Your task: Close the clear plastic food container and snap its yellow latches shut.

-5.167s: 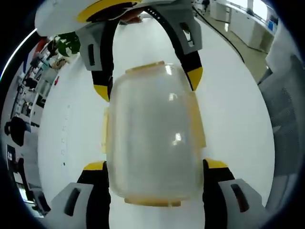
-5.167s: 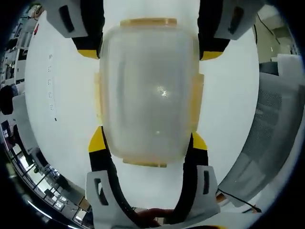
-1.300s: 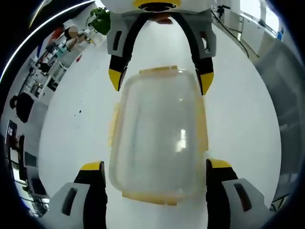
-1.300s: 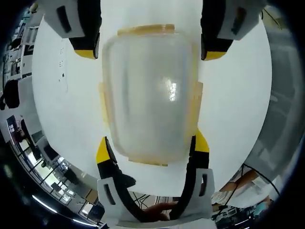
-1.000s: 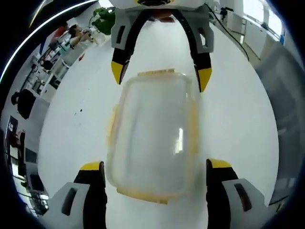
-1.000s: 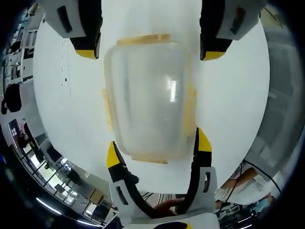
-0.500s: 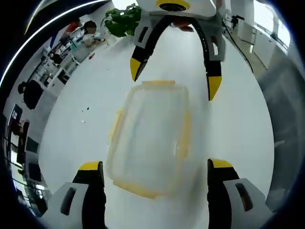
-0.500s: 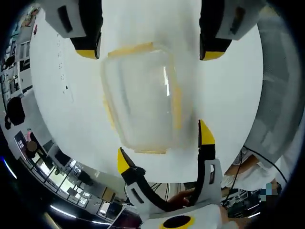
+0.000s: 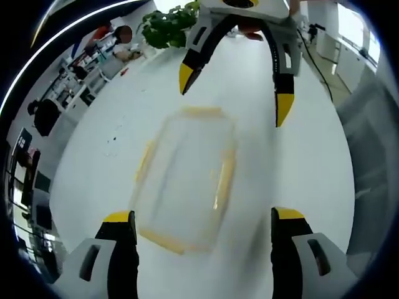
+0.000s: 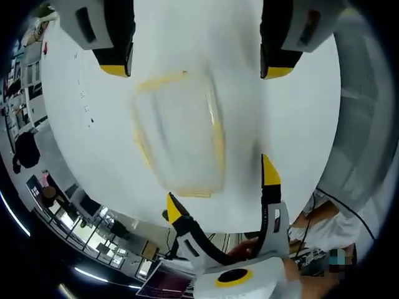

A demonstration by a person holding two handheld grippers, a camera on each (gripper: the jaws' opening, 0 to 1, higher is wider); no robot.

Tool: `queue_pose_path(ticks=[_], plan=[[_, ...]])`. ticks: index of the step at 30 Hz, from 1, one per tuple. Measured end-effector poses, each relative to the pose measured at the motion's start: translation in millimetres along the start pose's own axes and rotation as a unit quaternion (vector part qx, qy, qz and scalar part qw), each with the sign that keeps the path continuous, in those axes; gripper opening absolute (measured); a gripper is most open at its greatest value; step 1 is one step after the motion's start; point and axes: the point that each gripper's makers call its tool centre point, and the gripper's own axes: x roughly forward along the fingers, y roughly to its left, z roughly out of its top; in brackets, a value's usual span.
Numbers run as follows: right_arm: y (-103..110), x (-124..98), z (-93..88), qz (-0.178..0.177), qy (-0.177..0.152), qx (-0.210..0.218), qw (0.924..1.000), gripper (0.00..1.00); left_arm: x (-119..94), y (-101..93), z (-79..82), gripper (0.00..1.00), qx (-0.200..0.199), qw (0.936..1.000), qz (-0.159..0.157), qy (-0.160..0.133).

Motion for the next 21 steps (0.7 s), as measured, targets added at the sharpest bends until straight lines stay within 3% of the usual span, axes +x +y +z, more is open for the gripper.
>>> queue_pose_path(ticks=[12,21], plan=[[4.5,-15.7,-5.6,-0.020,-0.036,0.055,0.9976,0.84,-15.2,-9.5,-0.6,0.88,-0.059,0.9974,0.020,-0.035],[14.1,-27.8,-15.5,-0.034,-0.066,0.099,0.9924,0.82,-28.9,-20.0,-2.1,0.88,-0.115,0.9902,0.035,-0.071]])
